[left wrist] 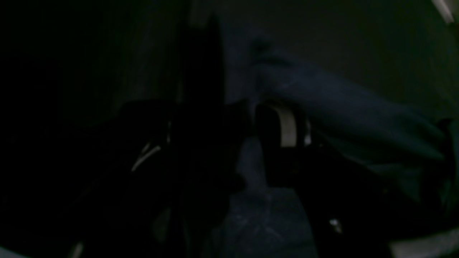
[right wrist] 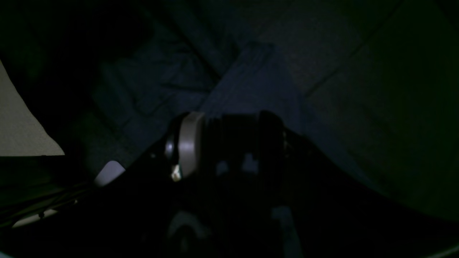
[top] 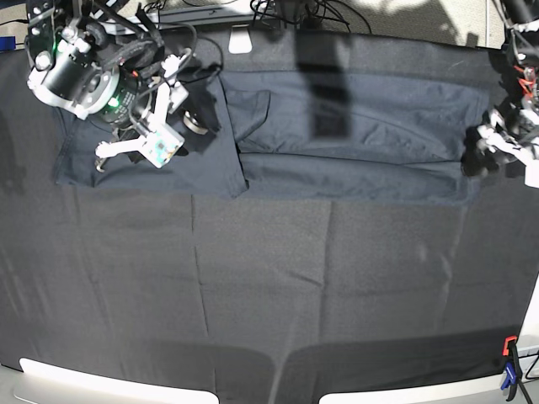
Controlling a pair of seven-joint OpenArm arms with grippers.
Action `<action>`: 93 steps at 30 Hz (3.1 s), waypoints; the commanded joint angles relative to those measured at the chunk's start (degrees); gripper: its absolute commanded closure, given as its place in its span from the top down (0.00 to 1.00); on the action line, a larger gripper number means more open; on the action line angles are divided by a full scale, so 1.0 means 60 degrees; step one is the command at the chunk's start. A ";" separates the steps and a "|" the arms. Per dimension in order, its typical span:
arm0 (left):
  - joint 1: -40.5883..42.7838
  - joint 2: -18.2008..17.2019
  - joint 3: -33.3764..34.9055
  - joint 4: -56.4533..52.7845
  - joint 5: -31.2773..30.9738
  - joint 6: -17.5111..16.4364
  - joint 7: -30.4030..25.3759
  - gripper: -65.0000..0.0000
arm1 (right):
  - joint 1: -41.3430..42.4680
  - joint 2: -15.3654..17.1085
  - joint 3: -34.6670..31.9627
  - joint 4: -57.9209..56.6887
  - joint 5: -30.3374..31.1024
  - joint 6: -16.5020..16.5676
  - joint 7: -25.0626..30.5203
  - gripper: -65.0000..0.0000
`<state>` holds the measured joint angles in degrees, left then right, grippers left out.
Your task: Layout the t-shirt on the table in an organized manner, then fold the t-shirt properly
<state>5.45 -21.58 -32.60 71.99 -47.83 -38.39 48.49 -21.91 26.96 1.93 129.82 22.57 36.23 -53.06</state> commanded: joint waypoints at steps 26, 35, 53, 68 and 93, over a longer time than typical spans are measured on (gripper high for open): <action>-0.0455 -0.0025 -0.0033 -0.1020 -0.1574 -0.0268 0.1417 0.36 | 0.0047 0.0076 0.0051 0.0182 0.0098 -0.0047 0.0098 0.37; -0.0459 -0.0029 -0.0033 -0.1020 -0.2014 -0.0268 0.1413 0.10 | 0.0047 0.0076 0.0051 0.0182 0.0098 -0.0047 0.0098 0.37; -0.0404 -0.1738 -0.0062 -0.0896 -0.1453 -0.0268 0.0488 0.00 | 0.0033 0.0044 0.3147 0.0175 0.0004 -0.0193 0.0080 0.37; 0.1515 0.1297 0.0029 0.5424 -0.2652 0.0987 0.2302 0.00 | 0.0025 0.0029 0.4535 -0.1246 0.0033 -0.0193 0.0339 0.37; 0.2000 0.3599 0.5982 0.6696 0.1840 0.3595 0.0197 0.00 | 0.0025 0.0029 0.4535 -0.1625 0.0106 -0.0189 0.0350 0.37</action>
<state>17.78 -0.34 3.07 111.13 -35.66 -16.27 50.94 -22.04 26.22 28.64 119.33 22.61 35.55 -52.51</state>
